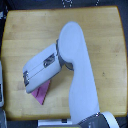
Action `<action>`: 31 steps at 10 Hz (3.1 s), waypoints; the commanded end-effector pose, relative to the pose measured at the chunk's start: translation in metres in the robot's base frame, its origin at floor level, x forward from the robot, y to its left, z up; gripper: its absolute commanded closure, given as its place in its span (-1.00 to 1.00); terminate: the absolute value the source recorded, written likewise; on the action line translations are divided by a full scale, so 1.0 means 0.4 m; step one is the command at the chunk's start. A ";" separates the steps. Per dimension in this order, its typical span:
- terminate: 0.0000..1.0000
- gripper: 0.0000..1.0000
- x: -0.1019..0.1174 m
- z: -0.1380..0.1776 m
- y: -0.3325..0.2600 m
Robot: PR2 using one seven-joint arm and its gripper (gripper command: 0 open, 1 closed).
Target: Folding a cloth
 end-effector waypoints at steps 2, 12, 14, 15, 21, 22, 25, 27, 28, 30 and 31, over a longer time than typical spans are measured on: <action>-1.00 1.00 0.031 -0.008 0.014; -1.00 -1.00 0.040 0.012 -0.007; -1.00 -1.00 0.071 0.055 0.014; -1.00 -1.00 0.108 0.109 0.019; -1.00 -1.00 0.437 0.342 -0.080; -1.00 -1.00 0.451 0.365 -0.095; -1.00 -1.00 0.502 0.433 -0.142; -1.00 -1.00 0.509 0.464 -0.218; -1.00 -1.00 0.513 0.481 -0.282; -1.00 -1.00 0.539 0.527 -0.462; -1.00 -1.00 0.545 0.541 -0.524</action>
